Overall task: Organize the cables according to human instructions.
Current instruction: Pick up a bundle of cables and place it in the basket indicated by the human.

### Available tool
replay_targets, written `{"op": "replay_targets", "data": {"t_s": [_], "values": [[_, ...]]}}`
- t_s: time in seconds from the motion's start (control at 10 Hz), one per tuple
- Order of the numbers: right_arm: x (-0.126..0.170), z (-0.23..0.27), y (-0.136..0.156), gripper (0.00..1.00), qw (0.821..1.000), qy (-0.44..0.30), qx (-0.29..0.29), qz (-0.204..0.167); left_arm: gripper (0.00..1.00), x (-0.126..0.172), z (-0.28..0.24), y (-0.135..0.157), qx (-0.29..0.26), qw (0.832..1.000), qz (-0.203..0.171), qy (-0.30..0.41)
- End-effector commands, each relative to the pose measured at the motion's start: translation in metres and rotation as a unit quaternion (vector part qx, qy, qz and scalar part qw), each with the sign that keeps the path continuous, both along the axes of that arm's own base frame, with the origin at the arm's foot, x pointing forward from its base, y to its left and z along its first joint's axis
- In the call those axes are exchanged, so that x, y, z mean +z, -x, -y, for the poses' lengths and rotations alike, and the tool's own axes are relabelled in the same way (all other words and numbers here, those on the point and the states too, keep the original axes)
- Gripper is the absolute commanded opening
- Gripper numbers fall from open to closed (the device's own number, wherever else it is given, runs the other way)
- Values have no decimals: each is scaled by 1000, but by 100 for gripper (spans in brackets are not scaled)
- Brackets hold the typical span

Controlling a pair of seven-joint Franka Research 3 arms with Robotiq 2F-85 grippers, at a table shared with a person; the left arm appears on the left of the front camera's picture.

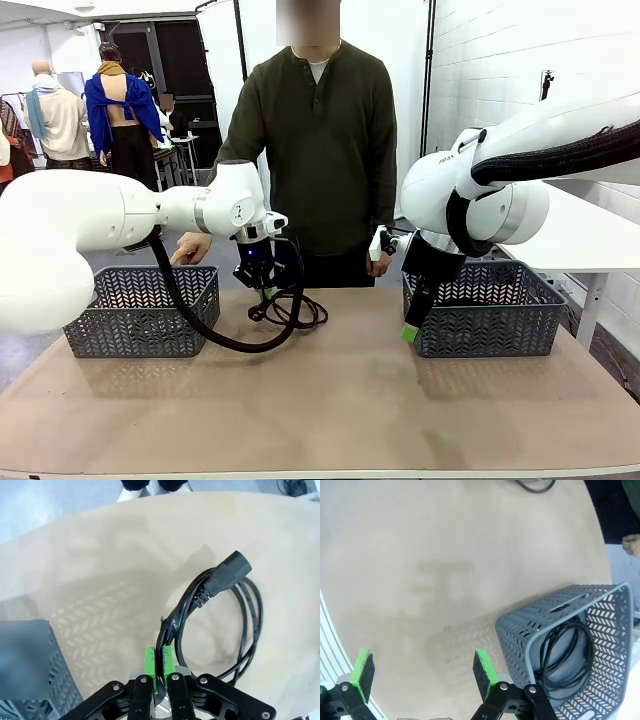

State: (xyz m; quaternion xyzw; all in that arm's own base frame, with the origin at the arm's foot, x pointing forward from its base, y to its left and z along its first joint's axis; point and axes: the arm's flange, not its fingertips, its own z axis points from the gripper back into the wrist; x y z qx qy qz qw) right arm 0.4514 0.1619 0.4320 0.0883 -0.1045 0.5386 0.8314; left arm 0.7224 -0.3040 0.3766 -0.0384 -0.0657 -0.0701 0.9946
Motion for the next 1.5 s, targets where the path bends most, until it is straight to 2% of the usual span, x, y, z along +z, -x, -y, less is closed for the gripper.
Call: {"op": "replay_targets", "data": {"t_s": [0.0,0.2,0.4,0.7,0.9,1.1,1.4], "values": [[0,0,0,100,1000,1,4,-2,0,25,-6,-4,-42,999,-22,9],[0,0,0,100,1000,1,4,-2,0,45,-7,0,-114,993,-38,20],[0,0,0,100,1000,1,4,-2,0,79,-9,8,-191,980,-49,27],[0,0,0,100,1000,1,4,-2,0,135,-23,10,-268,961,-64,19],[0,0,0,100,1000,1,4,-2,0,172,-43,7,-295,952,-80,13],[0,0,0,100,1000,1,4,-2,0,205,-75,9,-292,954,-65,-2],[0,0,0,100,1000,1,4,-2,0,227,-127,23,-258,966,-30,-10]]}}
